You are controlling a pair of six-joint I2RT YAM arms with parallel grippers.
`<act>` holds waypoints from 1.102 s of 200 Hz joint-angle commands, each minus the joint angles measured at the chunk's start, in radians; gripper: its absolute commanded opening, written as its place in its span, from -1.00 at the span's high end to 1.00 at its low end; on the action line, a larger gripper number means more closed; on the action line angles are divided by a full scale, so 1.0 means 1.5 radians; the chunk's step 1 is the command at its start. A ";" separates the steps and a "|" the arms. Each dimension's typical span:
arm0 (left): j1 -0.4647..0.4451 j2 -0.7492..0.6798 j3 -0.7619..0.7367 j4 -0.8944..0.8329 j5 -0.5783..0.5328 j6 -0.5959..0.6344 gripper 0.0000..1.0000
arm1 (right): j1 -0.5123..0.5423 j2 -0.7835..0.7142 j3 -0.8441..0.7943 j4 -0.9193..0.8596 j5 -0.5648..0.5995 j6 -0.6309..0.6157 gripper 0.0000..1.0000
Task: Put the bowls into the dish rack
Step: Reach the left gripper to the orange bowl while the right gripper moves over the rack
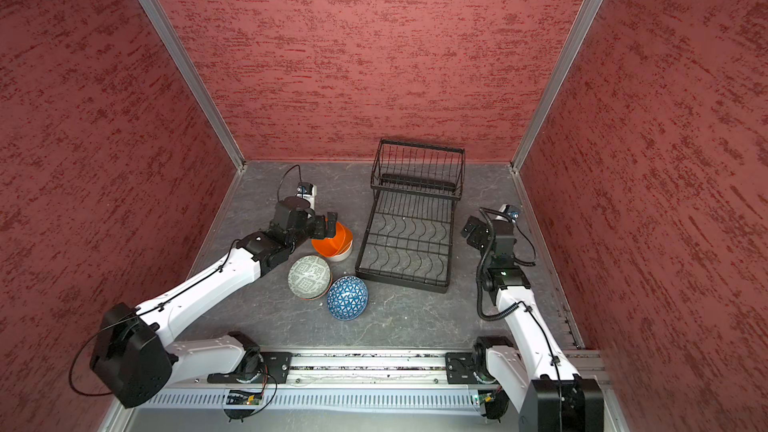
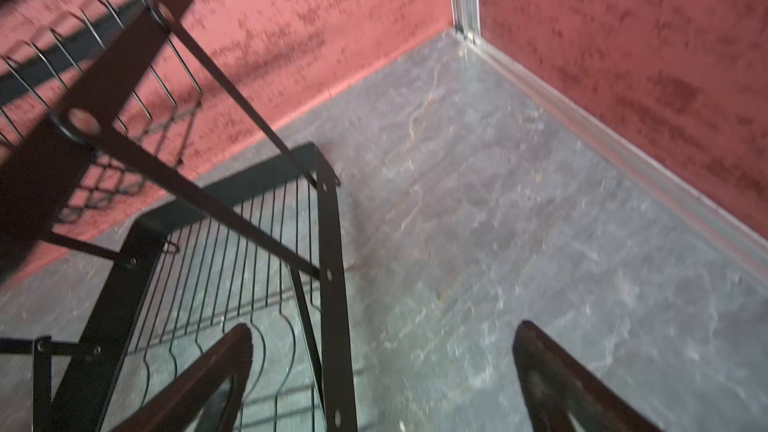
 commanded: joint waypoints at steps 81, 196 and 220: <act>-0.016 -0.014 0.017 -0.132 0.170 -0.098 -0.99 | 0.107 -0.035 0.083 -0.254 -0.002 0.044 -0.98; -0.020 0.037 0.009 -0.112 0.180 -0.095 -0.90 | 0.296 0.027 0.160 -0.249 0.023 0.104 -0.98; -0.022 0.046 0.012 -0.105 0.171 -0.093 -0.78 | 0.320 0.053 0.175 -0.247 0.033 0.105 -0.98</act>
